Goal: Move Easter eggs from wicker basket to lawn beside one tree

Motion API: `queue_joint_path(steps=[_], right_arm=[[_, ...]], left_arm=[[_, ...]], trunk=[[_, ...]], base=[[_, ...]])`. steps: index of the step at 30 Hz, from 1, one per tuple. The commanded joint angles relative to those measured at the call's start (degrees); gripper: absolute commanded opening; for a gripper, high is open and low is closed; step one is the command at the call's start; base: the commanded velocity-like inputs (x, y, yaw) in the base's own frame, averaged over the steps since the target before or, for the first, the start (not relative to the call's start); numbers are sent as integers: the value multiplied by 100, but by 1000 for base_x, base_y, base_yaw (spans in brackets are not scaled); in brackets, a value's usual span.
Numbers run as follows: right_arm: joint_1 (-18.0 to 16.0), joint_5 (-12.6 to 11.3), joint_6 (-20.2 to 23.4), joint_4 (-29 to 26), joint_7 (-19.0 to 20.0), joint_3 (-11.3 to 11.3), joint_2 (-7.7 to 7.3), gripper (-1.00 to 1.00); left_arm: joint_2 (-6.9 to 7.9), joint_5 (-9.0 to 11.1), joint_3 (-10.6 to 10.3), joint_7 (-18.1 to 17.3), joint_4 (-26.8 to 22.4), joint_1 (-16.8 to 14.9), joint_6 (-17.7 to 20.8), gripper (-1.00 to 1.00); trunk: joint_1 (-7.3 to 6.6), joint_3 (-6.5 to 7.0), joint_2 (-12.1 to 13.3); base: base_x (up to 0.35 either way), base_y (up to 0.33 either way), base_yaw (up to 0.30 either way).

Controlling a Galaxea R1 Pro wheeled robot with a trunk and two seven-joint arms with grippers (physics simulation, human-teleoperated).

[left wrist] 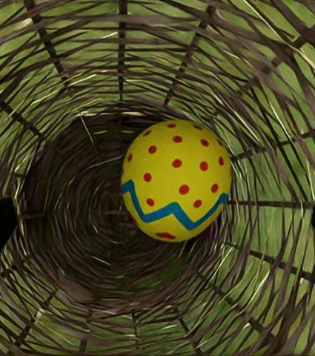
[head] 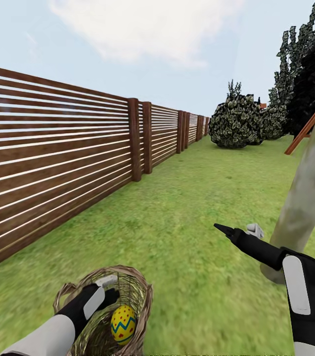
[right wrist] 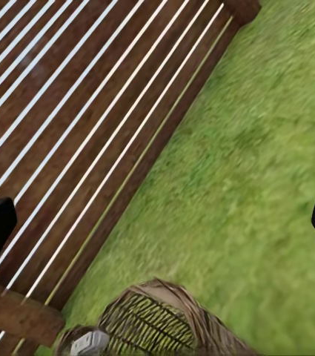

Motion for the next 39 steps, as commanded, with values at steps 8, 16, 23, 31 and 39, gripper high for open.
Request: queue_joint_path(steps=[8, 16, 23, 31, 39], right_arm=[[-5, 40, 24, -1, 60, -9, 1, 100], [-5, -75, 24, -10, 66, -10, -25, 100], [-5, -75, 24, -10, 66, -10, -25, 100], [-5, -75, 24, -10, 66, -10, -25, 100], [-5, -156, 24, -10, 68, -9, -124, 100]], left_arm=[[4, 60, -54, 45, -21, 3, 13, 100], [48, 51, -56, -97, -20, -19, 1, 100], [48, 51, -56, -97, -20, -19, 1, 100], [48, 51, -56, -97, -20, -19, 1, 100], [67, 58, -57, 18, -44, -33, -2, 100]], trunk=[[117, -163, -209], [125, -229, -213], [125, -229, -213], [125, -229, -213], [125, -229, -213]], base=[[0, 0, 0], [0, 0, 0], [0, 0, 0], [0, 0, 0], [0, 0, 0]])
